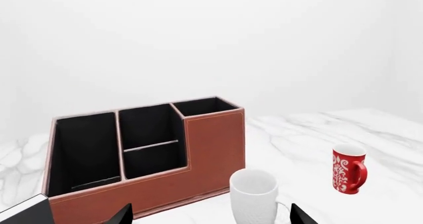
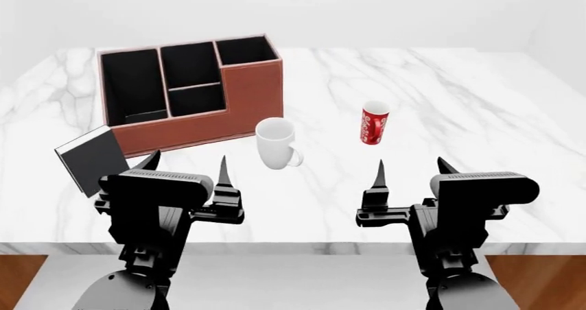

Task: Pick up the red mug and place it to the right of the caddy.

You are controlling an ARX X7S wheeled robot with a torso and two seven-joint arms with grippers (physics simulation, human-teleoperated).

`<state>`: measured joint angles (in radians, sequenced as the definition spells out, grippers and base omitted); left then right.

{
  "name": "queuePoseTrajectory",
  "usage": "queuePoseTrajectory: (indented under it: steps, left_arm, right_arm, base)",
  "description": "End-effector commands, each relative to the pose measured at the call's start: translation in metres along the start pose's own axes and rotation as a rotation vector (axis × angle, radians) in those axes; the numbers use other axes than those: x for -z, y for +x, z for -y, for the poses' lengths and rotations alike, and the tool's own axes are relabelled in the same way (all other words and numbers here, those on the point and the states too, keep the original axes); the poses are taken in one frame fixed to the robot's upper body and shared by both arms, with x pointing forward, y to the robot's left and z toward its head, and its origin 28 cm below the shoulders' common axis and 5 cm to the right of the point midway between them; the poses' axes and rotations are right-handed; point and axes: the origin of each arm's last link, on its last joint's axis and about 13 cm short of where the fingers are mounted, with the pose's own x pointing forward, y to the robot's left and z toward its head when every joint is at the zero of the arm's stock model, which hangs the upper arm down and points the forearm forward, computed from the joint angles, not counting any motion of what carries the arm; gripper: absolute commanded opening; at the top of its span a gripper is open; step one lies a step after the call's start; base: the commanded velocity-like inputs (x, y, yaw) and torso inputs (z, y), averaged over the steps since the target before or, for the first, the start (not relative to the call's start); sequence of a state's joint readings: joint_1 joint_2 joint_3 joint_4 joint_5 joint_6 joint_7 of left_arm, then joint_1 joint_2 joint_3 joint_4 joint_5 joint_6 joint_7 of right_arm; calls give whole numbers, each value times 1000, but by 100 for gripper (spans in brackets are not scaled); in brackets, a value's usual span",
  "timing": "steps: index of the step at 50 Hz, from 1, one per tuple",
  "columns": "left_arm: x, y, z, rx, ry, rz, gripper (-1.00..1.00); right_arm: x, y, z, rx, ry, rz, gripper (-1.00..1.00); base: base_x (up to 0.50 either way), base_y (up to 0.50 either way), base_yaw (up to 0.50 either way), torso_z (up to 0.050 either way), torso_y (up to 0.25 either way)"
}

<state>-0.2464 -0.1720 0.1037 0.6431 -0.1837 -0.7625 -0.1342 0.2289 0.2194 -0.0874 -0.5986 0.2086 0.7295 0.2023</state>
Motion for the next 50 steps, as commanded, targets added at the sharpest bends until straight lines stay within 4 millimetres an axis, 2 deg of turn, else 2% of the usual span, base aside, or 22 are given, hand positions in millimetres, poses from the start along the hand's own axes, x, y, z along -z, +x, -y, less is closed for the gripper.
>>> queuePoseTrajectory:
  steps: [1, 32, 50]
  left_arm:
    - [-5, 0, -1, 1, 1, 6, 100]
    - [-12, -10, 0, 30, 6, 39, 100]
    - [-12, -8, -1, 19, 9, 44, 100]
  right_arm:
    - [-6, 5, 6, 3, 9, 10, 100]
    - [-1, 8, 3, -5, -8, -25, 100]
    - [1, 9, 3, -12, -16, -30, 100]
  base:
    - [0, 0, 0, 0, 0]
    - [469, 0, 0, 0, 0]
    - [500, 0, 0, 0, 1]
